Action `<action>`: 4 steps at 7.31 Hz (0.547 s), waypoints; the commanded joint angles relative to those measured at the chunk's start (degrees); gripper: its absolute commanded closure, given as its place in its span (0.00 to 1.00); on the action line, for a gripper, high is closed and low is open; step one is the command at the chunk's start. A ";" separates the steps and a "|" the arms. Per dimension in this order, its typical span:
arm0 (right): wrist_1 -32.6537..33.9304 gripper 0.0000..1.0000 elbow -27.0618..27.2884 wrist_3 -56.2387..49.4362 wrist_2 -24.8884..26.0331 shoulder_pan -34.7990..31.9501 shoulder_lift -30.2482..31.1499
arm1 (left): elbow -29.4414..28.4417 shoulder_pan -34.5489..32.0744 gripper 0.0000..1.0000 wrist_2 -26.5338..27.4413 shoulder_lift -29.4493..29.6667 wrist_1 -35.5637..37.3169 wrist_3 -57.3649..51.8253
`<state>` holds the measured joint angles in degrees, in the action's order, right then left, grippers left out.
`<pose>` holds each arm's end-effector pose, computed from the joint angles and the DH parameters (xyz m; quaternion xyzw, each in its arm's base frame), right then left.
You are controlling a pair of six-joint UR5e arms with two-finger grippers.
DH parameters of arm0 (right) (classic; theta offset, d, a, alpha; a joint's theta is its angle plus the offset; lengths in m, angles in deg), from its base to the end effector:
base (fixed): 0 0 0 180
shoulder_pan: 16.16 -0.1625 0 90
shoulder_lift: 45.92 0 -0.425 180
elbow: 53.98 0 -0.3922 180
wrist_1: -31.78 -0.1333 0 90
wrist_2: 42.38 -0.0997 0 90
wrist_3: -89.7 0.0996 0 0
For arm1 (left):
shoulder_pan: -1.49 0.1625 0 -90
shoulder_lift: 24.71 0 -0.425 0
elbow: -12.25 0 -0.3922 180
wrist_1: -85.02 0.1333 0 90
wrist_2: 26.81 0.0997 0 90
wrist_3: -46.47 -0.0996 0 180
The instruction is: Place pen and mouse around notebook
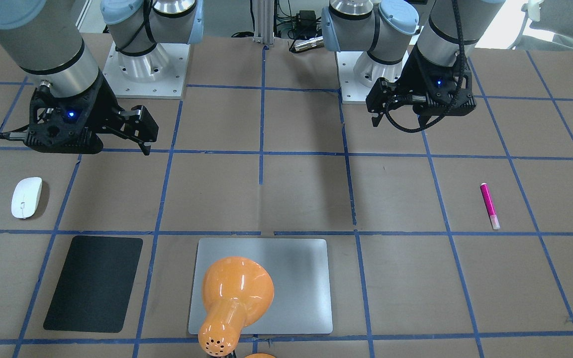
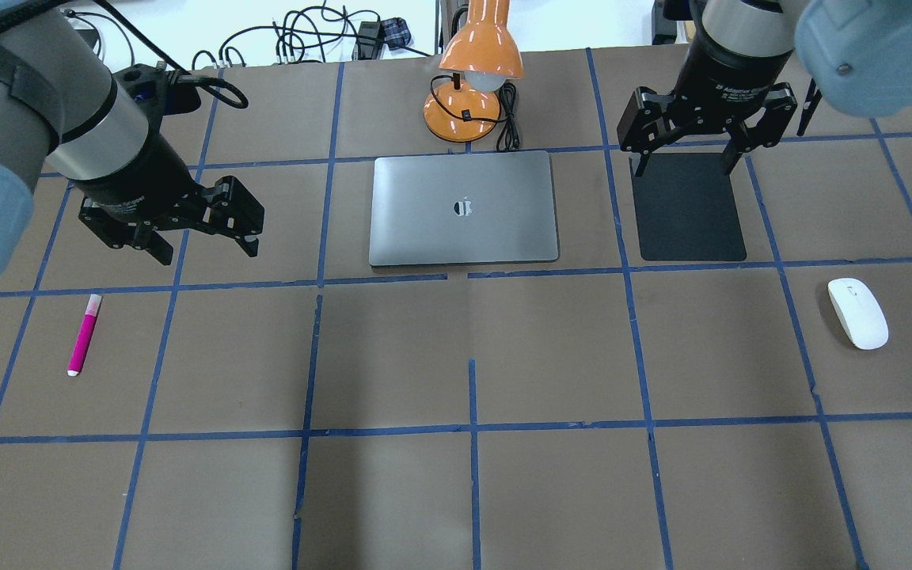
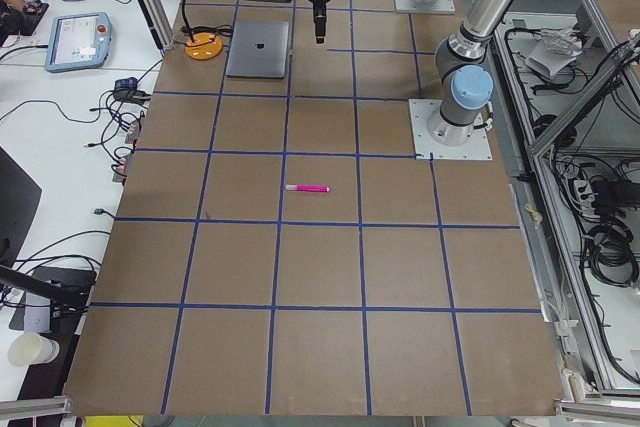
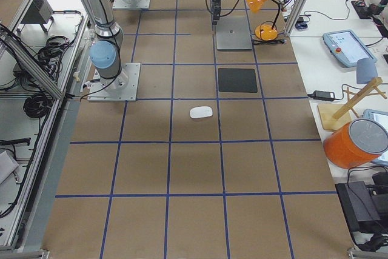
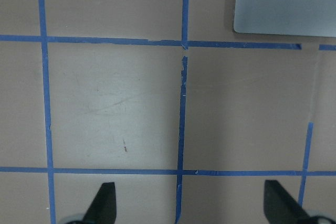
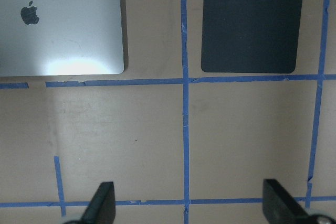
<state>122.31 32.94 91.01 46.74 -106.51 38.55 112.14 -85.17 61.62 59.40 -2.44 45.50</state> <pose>0.1381 -0.5283 0.4659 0.0085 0.9998 0.0169 0.0074 -0.1099 -0.4519 0.4558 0.0209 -0.9996 -0.0122 0.0142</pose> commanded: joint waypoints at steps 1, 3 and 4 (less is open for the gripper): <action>-0.01 0.00 0.00 0.00 0.00 0.00 0.00 | -0.05 0.09 0.00 0.17 -0.17 -0.09 -0.09; -0.62 0.00 0.09 0.00 0.00 0.09 0.00 | -0.05 0.35 0.00 -0.01 -0.09 0.00 -0.09; 0.42 0.00 0.26 0.17 -0.78 0.09 -0.09 | -0.05 0.44 0.00 -0.01 0.00 0.00 -1.22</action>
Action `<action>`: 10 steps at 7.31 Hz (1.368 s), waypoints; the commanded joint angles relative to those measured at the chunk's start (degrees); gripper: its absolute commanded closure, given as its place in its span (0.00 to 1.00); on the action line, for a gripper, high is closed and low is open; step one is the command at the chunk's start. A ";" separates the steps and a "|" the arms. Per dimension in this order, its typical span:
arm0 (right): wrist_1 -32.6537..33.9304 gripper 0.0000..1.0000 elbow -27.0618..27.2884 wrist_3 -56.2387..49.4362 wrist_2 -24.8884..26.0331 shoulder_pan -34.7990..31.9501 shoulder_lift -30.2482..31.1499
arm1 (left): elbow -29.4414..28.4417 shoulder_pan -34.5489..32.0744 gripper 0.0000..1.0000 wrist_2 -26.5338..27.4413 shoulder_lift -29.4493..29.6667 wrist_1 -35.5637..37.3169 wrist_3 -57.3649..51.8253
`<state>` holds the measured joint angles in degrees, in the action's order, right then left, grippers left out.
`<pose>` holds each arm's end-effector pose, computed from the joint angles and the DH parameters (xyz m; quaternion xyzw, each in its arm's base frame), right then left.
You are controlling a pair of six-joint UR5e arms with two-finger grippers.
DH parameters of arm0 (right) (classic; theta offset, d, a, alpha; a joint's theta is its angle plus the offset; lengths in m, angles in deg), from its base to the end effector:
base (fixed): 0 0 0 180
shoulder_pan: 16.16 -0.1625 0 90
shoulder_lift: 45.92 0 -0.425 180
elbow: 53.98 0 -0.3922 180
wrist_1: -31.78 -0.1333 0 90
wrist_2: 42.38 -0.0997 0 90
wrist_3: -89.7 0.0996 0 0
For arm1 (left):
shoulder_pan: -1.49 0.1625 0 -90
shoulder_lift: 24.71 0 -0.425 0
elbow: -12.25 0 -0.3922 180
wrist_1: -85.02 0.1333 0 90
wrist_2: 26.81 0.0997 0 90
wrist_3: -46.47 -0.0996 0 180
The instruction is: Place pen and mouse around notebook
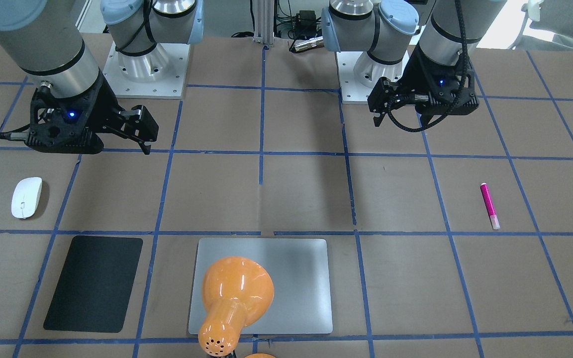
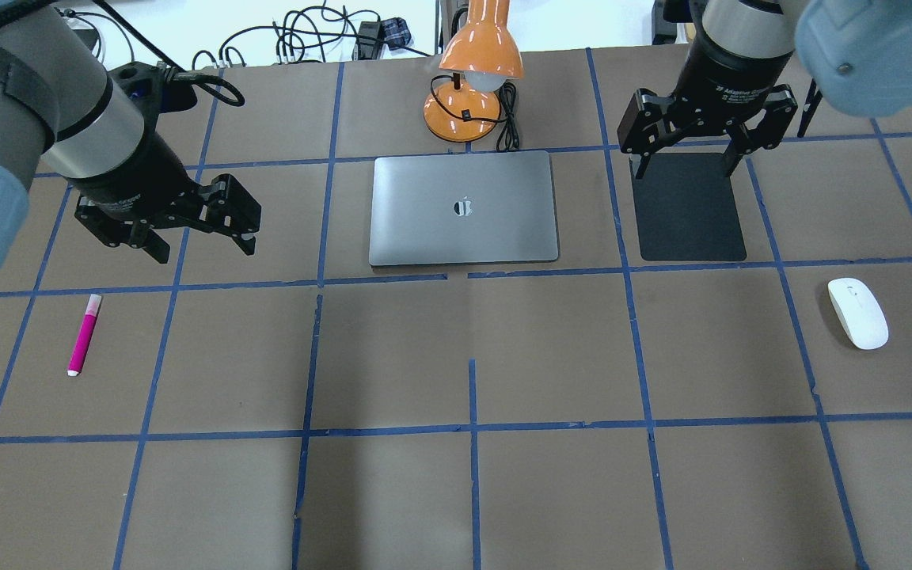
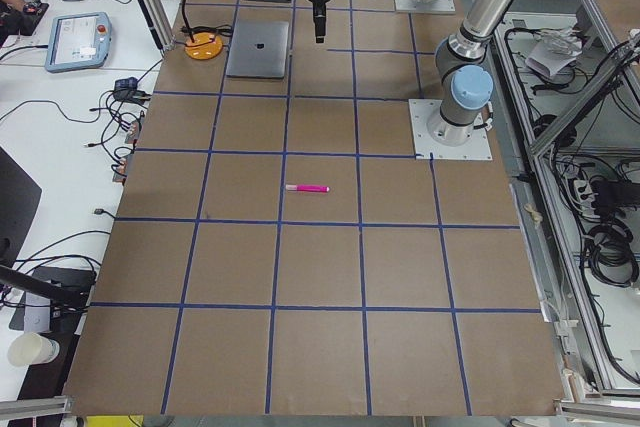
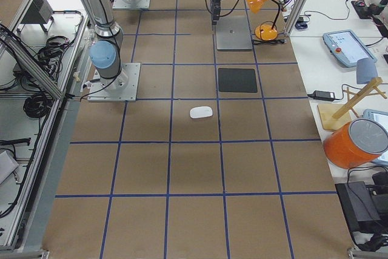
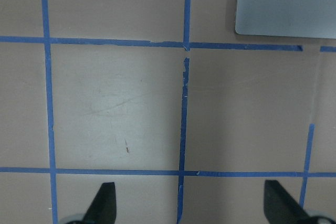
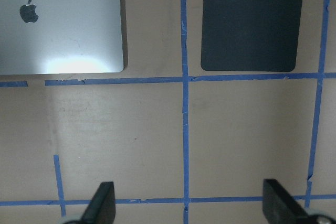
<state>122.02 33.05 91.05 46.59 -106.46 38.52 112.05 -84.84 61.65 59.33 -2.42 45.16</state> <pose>0.1379 -0.5278 0.4642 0.0093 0.9997 0.0206 0.0087 -0.1072 -0.4524 0.4572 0.0207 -0.9996 -0.0106 0.0139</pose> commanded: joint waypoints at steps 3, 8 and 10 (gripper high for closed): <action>1.07 0.00 0.51 0.15 0.41 -0.14 -0.15 | 0.04 0.21 0.00 -0.13 -0.01 -0.02 -0.88; 3.27 0.00 1.12 -0.37 0.50 3.70 -4.27 | 0.04 0.56 0.00 -0.13 0.16 0.16 -1.06; 5.02 0.00 2.26 -12.08 2.76 13.00 -6.65 | 0.13 2.56 0.00 -0.04 1.21 0.25 -1.15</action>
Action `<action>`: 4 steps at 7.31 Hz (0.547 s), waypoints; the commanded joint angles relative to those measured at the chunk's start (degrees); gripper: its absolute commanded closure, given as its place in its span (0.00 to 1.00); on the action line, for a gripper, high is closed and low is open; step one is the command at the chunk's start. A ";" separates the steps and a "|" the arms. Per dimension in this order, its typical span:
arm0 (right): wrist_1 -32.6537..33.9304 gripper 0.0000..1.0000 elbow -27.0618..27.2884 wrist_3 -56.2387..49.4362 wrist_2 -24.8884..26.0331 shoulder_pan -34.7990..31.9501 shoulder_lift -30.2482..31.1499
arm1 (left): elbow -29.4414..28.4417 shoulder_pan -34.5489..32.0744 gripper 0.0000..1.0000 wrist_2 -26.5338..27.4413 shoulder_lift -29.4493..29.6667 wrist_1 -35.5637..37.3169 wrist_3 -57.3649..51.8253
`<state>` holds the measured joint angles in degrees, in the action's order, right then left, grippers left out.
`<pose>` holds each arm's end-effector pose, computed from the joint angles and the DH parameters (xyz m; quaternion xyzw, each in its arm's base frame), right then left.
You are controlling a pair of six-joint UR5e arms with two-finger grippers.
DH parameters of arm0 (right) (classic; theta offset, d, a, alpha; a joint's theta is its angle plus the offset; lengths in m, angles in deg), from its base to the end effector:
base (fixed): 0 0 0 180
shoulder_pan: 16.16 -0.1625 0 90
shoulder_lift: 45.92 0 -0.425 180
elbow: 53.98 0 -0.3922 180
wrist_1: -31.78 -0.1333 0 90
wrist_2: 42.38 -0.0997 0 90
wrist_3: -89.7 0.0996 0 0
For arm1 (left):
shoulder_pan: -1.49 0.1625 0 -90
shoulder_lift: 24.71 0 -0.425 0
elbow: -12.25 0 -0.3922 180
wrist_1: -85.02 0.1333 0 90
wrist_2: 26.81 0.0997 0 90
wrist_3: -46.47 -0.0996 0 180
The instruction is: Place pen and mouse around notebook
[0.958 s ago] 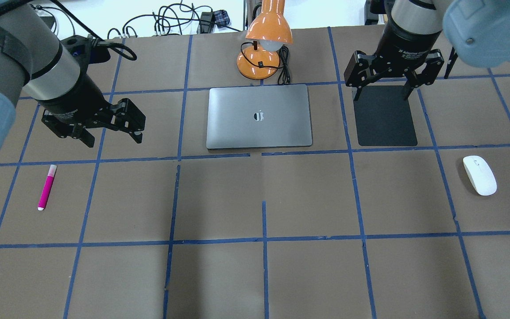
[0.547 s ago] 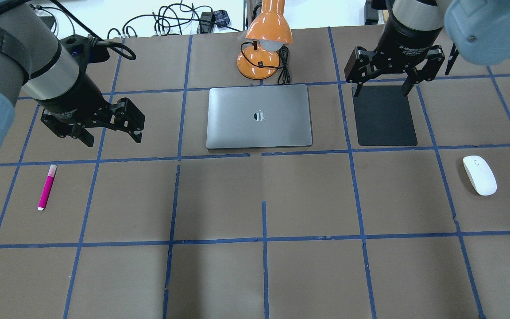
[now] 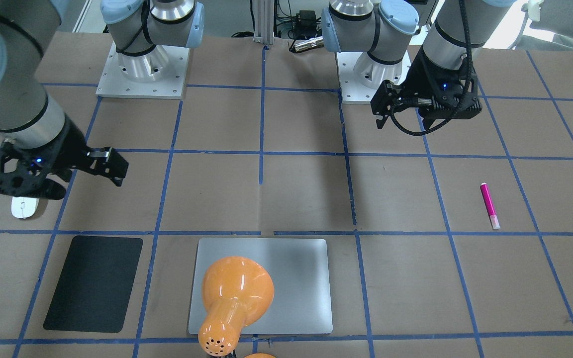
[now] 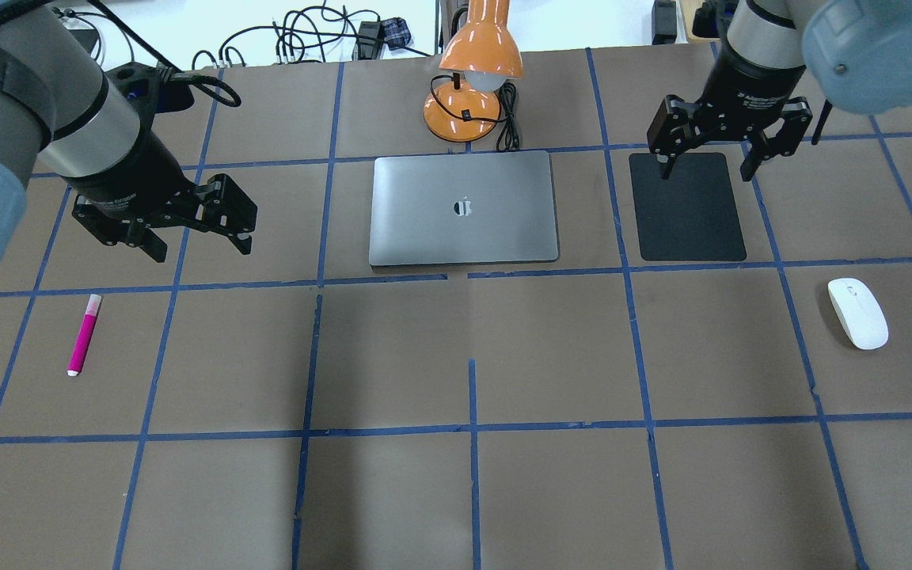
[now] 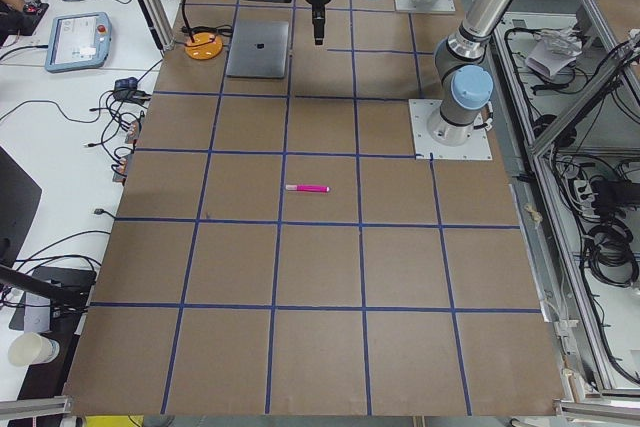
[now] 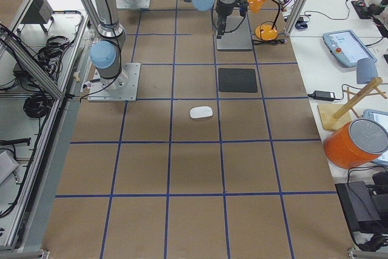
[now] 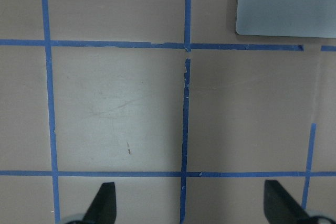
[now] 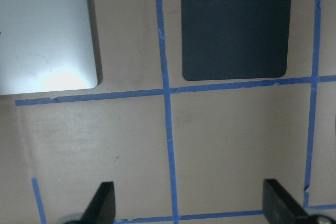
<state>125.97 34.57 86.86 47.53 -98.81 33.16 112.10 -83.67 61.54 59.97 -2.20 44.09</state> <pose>0.0610 -0.5700 0.4069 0.0393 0.9982 0.0458 0.0049 -0.0979 -0.4581 0.4521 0.0217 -0.9995 -0.0143 0.0153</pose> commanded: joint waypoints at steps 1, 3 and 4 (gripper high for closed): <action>3.17 0.00 2.40 -12.41 6.11 7.05 -1.73 | 0.34 5.76 0.00 0.15 1.36 -0.05 -0.51; 14.46 0.00 11.32 -23.57 9.84 9.94 -1.73 | 3.57 18.04 0.00 0.07 4.42 4.56 -11.34; 22.62 0.00 17.64 -27.36 8.80 14.92 -1.82 | 6.11 24.02 0.00 0.07 6.53 9.74 -14.46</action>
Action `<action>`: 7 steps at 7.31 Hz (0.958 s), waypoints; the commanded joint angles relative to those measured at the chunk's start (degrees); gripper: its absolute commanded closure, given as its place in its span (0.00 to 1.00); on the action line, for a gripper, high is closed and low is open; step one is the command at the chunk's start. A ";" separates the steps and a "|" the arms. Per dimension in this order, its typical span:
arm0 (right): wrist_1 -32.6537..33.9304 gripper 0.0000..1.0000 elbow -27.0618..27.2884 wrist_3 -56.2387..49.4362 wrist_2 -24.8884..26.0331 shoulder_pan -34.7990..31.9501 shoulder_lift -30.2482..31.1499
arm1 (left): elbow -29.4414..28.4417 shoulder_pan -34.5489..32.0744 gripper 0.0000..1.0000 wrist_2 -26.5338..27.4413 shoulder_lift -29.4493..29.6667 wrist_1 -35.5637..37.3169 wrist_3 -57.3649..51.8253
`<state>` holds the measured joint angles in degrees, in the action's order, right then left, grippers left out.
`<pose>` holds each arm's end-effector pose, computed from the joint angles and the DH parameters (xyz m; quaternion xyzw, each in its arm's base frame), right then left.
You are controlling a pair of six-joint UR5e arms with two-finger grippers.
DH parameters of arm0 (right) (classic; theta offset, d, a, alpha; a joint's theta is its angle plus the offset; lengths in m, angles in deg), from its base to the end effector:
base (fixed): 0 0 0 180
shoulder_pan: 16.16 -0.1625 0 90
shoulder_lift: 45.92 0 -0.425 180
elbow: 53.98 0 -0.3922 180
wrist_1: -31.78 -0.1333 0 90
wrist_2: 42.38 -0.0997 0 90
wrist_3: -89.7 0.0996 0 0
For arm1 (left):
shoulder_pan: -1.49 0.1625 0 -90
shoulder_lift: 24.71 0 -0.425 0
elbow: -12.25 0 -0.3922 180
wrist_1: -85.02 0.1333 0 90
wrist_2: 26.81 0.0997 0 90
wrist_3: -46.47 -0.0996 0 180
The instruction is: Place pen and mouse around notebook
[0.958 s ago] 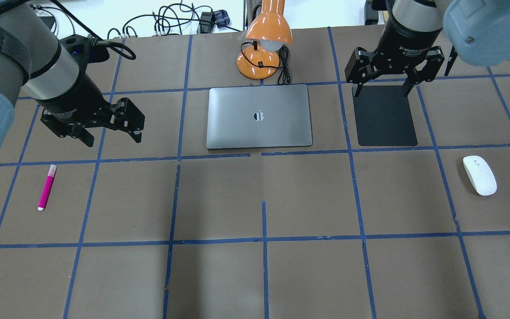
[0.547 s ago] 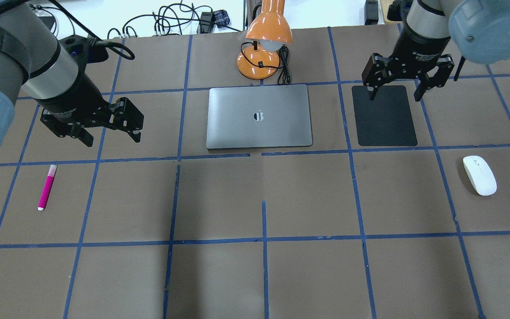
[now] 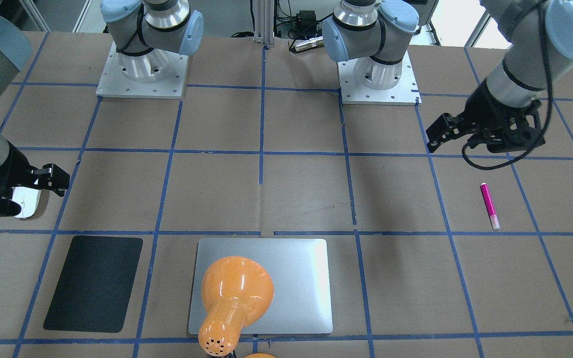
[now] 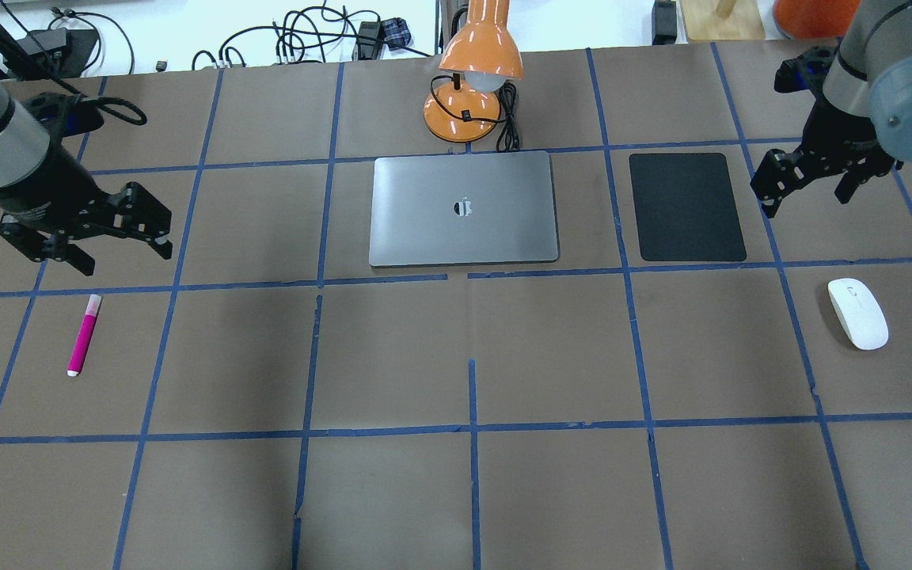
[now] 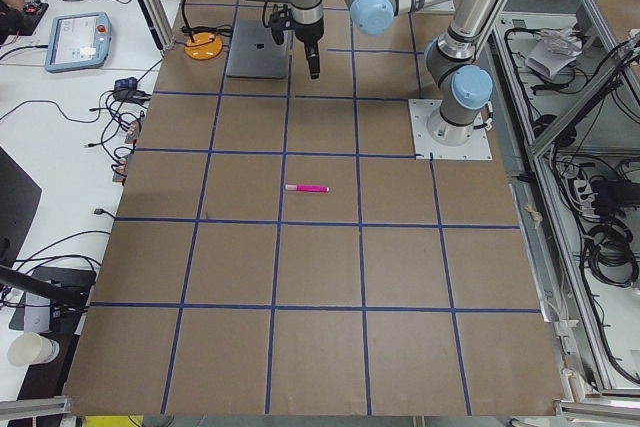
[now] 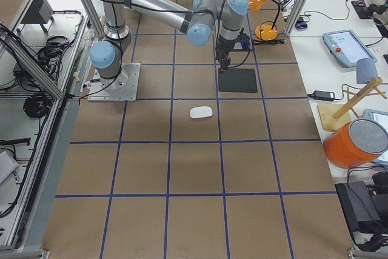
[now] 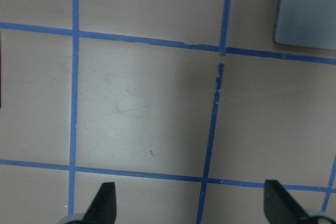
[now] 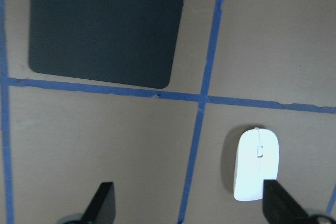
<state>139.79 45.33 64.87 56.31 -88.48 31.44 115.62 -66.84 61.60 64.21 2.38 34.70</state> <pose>-0.0542 -0.5594 0.3255 0.0647 -0.9944 -0.0594 0.0581 0.0456 -0.4833 0.3962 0.0868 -0.9952 -0.0372 0.0256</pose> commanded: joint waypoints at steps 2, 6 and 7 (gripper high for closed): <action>18.61 0.00 12.47 -5.67 -0.77 9.11 -0.45 | 5.08 13.39 0.00 -0.08 6.94 13.35 -17.15; 18.73 0.00 12.57 -9.01 -2.80 14.22 -5.11 | 7.11 17.78 0.00 -0.08 16.70 23.12 -25.99; 18.99 0.00 12.74 -9.27 -2.45 14.39 -7.03 | 7.20 19.10 0.00 -0.08 18.90 27.49 -26.81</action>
<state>158.54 57.97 55.97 53.51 -74.47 26.06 122.67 -49.66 61.52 80.19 25.70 9.96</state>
